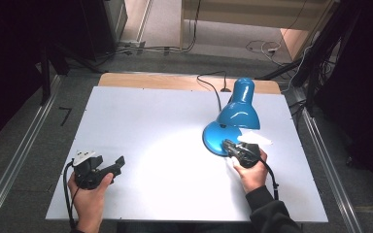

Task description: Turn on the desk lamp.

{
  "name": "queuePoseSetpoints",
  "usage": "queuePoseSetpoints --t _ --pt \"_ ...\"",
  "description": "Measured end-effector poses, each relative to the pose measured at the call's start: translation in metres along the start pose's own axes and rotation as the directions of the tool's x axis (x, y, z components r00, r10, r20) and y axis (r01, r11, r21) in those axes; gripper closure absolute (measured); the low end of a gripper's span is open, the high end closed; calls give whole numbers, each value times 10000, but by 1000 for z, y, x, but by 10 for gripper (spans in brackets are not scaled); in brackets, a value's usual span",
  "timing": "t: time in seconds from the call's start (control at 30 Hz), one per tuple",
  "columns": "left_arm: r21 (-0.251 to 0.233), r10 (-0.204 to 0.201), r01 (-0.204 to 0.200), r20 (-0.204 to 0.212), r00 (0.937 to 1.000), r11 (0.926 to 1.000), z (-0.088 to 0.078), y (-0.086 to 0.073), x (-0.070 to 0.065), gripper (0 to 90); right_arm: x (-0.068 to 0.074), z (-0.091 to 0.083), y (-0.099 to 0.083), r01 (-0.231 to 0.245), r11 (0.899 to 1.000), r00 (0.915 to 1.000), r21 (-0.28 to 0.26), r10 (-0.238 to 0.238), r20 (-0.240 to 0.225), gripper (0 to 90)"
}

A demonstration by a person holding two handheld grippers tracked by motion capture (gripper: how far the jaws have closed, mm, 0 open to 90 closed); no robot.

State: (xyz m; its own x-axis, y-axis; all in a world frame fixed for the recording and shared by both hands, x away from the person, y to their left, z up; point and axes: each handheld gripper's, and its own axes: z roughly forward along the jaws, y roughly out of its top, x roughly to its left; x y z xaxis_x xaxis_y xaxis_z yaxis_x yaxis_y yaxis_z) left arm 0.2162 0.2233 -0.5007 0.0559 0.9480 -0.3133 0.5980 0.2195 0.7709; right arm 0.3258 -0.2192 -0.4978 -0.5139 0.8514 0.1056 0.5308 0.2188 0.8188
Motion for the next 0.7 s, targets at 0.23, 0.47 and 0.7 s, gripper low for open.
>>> queuePoseSetpoints --t 0.23,0.47,0.7 --pt "-26 -6 6 -4 10000 10000 0 0 0 166 -7 -2 2 -375 9991 9991 -220 379 204 297" --pt "-15 -4 4 -16 10000 10000 0 0 0 166 -7 -6 4 -334 9979 9991 -552 347 234 203" --pt "-35 -7 7 -28 10000 10000 -1 0 0 166 -7 -7 3 -107 9989 9993 -453 123 349 192"
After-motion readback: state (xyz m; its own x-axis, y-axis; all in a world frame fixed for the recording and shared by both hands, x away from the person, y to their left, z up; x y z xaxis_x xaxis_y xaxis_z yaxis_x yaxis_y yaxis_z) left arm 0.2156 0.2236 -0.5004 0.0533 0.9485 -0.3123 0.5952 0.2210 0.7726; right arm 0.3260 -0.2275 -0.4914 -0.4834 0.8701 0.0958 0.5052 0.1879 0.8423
